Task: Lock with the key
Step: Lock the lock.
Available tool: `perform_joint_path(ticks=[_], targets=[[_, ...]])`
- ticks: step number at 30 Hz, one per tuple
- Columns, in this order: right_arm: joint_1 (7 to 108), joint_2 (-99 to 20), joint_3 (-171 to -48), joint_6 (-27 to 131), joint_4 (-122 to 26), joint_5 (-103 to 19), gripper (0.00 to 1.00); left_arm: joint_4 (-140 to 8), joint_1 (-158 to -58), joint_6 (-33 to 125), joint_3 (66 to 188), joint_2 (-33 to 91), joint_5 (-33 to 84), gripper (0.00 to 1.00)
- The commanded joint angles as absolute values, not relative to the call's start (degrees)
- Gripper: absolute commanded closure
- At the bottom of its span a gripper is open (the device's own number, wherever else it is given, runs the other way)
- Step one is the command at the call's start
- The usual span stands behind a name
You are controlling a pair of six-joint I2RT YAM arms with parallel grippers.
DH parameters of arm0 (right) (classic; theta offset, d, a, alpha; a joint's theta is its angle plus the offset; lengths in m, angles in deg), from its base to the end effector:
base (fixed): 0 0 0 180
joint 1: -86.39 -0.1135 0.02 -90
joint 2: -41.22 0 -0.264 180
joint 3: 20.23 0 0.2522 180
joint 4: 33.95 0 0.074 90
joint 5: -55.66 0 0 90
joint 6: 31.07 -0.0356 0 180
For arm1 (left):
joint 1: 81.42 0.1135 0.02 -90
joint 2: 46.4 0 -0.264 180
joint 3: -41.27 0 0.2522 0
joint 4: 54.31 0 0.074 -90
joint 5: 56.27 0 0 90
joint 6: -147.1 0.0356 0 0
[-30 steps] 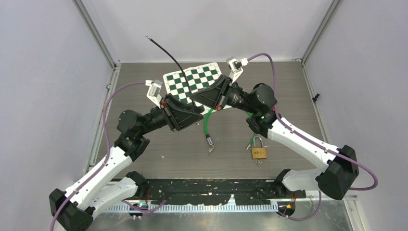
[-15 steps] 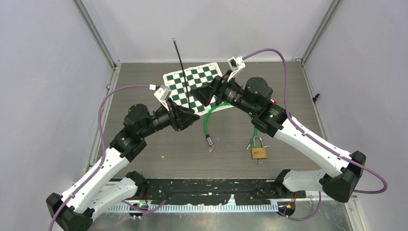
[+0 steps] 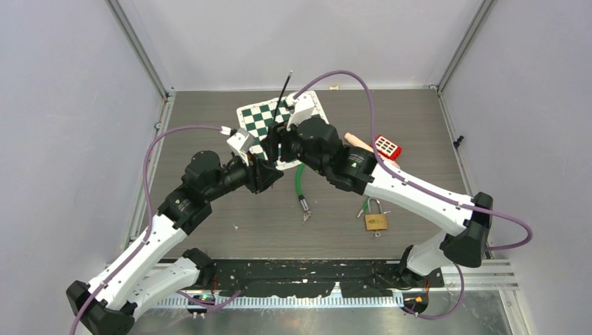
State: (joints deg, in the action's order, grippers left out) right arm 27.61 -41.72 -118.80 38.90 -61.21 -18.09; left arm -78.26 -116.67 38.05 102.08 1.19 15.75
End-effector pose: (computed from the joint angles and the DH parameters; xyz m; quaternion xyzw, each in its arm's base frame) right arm 0.1829 0.2825 0.4216 -0.1703 0.7535 0.3124 0.5528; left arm 0.1516 -0.1206 0.3460 0.2059 0.7390 -0.3946 0.5057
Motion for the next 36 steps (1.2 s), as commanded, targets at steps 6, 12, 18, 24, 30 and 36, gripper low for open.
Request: perform_joint_path(ticks=[6, 12, 18, 24, 30, 36], targets=[[27.0, -43.2, -119.1, 38.0, -56.4, -14.5, 0.91, -76.0, -116.7, 39.0, 103.9, -1.1, 16.0, 0.92], [27.9, -38.3, -116.0, 39.0, -52.4, -17.6, 0.95, -78.6, -116.7, 38.5, 106.1, -3.2, 17.0, 0.02], [33.3, -31.0, -111.0, 39.1, -47.1, -34.0, 0.95, -80.6, -116.7, 34.9, 110.2, -3.6, 13.4, 0.0], [35.6, -25.6, -105.8, 36.9, -40.1, -45.4, 0.95, -74.7, -116.7, 26.7, 111.4, -0.6, 3.6, 0.01], [35.7, -23.7, -104.0, 33.1, -35.0, -54.3, 0.95, -63.7, -116.7, 19.2, 110.3, 1.8, -7.0, 0.08], [35.7, -24.2, -102.6, 28.2, -30.1, -57.4, 0.95, -55.3, -116.7, 16.5, 107.4, 1.0, -9.8, 0.17]])
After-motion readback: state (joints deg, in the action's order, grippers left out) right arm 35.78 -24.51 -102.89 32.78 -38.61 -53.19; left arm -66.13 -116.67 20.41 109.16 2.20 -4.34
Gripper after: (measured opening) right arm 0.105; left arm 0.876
